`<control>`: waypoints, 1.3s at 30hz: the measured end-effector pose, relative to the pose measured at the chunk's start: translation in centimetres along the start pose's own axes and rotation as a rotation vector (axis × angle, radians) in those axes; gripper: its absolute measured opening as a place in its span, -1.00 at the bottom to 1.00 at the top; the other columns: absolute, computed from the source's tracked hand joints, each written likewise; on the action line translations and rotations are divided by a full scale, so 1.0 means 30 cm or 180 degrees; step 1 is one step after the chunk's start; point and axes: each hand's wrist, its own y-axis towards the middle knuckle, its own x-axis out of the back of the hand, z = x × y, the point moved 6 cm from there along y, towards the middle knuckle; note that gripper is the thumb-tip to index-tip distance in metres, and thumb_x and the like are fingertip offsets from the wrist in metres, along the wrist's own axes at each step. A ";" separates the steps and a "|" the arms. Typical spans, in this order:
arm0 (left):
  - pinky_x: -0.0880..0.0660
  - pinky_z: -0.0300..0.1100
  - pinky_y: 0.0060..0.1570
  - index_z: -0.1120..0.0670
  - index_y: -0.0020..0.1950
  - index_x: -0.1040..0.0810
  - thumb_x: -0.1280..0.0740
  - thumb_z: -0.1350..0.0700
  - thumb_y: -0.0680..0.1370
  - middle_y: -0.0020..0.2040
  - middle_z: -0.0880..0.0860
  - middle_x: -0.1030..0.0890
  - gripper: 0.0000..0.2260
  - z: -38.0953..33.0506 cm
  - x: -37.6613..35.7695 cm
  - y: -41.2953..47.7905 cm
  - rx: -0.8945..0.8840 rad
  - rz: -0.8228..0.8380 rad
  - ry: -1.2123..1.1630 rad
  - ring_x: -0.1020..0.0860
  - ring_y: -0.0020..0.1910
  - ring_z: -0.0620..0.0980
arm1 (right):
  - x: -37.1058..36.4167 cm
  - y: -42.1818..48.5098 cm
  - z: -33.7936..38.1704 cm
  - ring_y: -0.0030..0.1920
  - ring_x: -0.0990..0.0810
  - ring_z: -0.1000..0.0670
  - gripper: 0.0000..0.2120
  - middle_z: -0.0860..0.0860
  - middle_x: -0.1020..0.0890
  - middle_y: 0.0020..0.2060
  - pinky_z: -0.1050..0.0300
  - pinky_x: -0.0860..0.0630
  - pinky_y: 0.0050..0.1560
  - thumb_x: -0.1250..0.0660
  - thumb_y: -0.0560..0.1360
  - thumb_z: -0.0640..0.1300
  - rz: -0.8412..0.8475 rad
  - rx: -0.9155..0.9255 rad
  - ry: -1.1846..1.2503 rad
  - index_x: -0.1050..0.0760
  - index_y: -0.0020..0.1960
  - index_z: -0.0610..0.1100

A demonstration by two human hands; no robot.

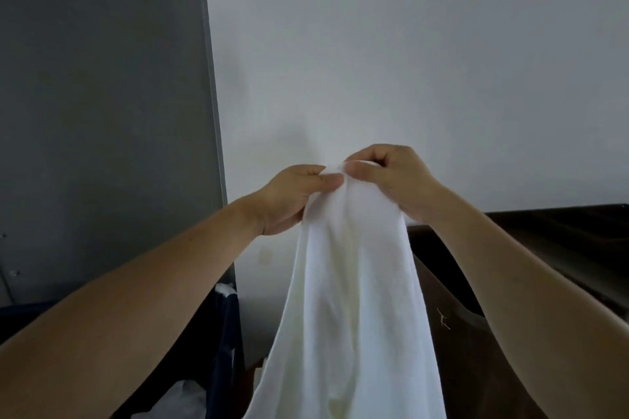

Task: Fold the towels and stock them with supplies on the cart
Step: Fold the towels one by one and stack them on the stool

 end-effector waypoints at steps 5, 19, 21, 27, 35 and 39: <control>-0.63 -0.03 -0.08 0.24 0.01 -0.61 -0.31 0.11 0.60 -0.08 0.18 -0.66 -0.80 -0.124 0.090 0.033 -0.0655 -0.0913 -0.0244 -0.65 -0.10 0.12 | 0.009 -0.190 -0.324 0.03 -0.71 -0.18 -0.51 -0.12 -0.73 0.02 -0.19 -0.61 0.14 -0.62 0.30 0.04 0.0505 -0.1142 0.0102 -0.64 0.13 -0.18; -0.57 -0.02 0.16 0.31 0.26 -0.54 -0.33 0.10 0.58 0.20 0.22 -0.64 -0.66 0.208 -0.077 0.004 0.0803 0.0631 0.0272 -0.61 0.18 0.19 | 0.032 -0.102 -0.169 -0.24 -0.65 0.04 -0.72 -0.06 -0.70 -0.25 0.02 -0.60 -0.16 -0.56 0.22 0.13 0.0410 -0.0516 -0.0644 -0.68 -0.19 -0.03; -0.60 -0.06 0.02 0.26 0.08 -0.60 -0.37 0.06 0.54 0.03 0.18 -0.68 -0.73 0.171 -0.033 0.024 0.0504 0.0306 0.0394 -0.65 0.01 0.13 | 0.051 -0.135 -0.236 -0.23 -0.67 0.01 -0.70 -0.03 -0.71 -0.25 0.09 -0.59 -0.20 -0.60 0.21 0.07 0.0430 -0.0736 -0.0476 -0.68 -0.16 -0.07; -0.52 -0.06 -0.17 0.19 -0.11 -0.61 -0.34 0.11 0.60 -0.22 0.12 -0.64 -0.82 0.073 0.247 0.047 -0.0093 -0.1177 0.0817 -0.57 -0.19 0.11 | 0.178 -0.251 -0.419 -0.12 -0.71 -0.15 -0.81 -0.13 -0.73 -0.14 -0.05 -0.61 0.02 -0.57 0.39 -0.18 0.0166 -0.1399 -0.0460 -0.66 -0.06 -0.23; -0.53 -0.05 0.25 0.15 0.42 -0.47 -0.32 0.12 0.62 0.31 0.13 -0.59 -0.63 0.253 -0.076 0.002 0.0860 0.0828 0.1020 -0.59 0.24 0.09 | 0.046 -0.131 -0.210 -0.31 -0.61 0.07 -0.75 0.02 -0.64 -0.34 0.17 -0.52 -0.29 -0.61 0.24 0.00 0.0681 -0.0703 -0.0823 -0.64 -0.22 -0.10; -0.46 0.15 0.28 0.37 0.14 -0.55 -0.38 0.10 0.52 0.08 0.25 -0.62 -0.65 0.239 -0.059 -0.001 0.0738 0.0387 0.0594 -0.59 0.07 0.21 | 0.090 -0.145 -0.228 -0.27 -0.62 0.02 -0.73 -0.08 -0.66 -0.28 0.07 -0.54 -0.18 -0.63 0.30 -0.01 0.0727 -0.0806 -0.0994 -0.65 -0.16 -0.15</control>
